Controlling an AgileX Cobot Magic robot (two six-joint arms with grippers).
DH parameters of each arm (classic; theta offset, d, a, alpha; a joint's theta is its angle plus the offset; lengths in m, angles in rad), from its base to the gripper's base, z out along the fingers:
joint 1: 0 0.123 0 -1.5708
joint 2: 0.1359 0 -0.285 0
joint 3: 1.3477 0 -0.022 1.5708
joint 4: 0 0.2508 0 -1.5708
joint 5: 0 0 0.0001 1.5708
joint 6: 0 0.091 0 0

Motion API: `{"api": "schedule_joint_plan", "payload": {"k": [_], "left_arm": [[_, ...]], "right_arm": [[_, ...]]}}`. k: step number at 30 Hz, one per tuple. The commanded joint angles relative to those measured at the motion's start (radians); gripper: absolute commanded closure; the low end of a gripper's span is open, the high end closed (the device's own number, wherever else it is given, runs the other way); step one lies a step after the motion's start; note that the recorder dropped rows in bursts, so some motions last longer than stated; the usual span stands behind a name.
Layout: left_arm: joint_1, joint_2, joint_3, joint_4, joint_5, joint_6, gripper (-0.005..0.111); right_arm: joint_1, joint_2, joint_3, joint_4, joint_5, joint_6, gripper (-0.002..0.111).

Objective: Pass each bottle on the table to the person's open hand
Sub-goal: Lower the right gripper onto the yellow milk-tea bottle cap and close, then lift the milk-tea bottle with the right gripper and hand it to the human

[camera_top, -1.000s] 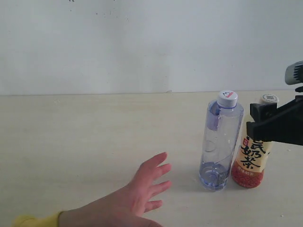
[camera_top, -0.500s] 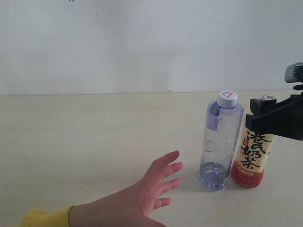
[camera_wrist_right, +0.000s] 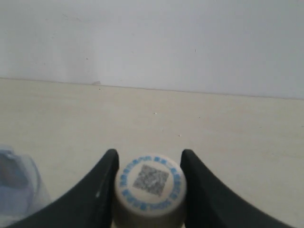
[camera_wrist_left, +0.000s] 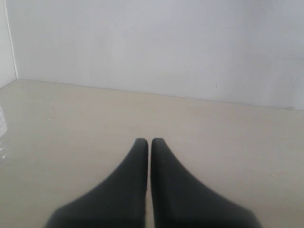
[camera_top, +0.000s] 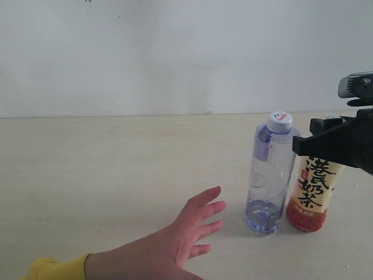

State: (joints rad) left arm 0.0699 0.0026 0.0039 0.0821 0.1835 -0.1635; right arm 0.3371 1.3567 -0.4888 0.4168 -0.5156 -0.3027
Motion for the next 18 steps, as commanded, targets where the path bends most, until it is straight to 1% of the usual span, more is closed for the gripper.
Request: {"api": "schedule_joint_plan", "payload": {"k": [1,3,7,8,9,12,13,15,16,18], "left_arm": [[0.003,-0.003,-0.004,0.004,-0.004,0.002,0.103],[0.003,-0.003,-0.004,0.004,-0.004,0.002,0.103],[0.003,-0.003,-0.004,0.004,-0.004,0.002,0.103],[0.003,-0.003,-0.004,0.004,-0.004,0.002,0.103],[0.003,-0.003,-0.004,0.004,-0.004,0.002,0.103],[0.003,-0.003,-0.004,0.004,-0.004,0.002,0.103],[0.003,-0.003,-0.004,0.004,-0.004,0.002,0.103],[0.003,-0.003,-0.004,0.004,-0.004,0.002,0.103],[0.003,-0.003,-0.004,0.004,-0.004,0.002,0.103],[0.003,-0.003,-0.004,0.004,-0.004,0.002,0.103]], "right_arm": [[-0.008,-0.002,0.0,0.0,0.038,-0.023,0.108],[-0.008,-0.021,0.0,0.018,0.068,-0.028,0.108],[-0.008,-0.098,0.008,0.037,0.079,-0.122,0.109],[-0.008,-0.127,0.01,0.071,0.091,-0.152,0.109],[-0.008,-0.152,0.01,0.128,0.104,-0.189,0.109],[-0.008,-0.241,0.011,0.346,0.154,-0.407,0.109],[-0.008,-0.279,0.011,0.448,0.171,-0.518,0.109],[-0.004,-0.338,0.011,0.585,0.208,-0.653,0.109],[0.006,-0.375,0.011,0.69,0.239,-0.737,0.109],[0.034,-0.438,0.011,0.825,0.3,-0.867,0.109]]}}
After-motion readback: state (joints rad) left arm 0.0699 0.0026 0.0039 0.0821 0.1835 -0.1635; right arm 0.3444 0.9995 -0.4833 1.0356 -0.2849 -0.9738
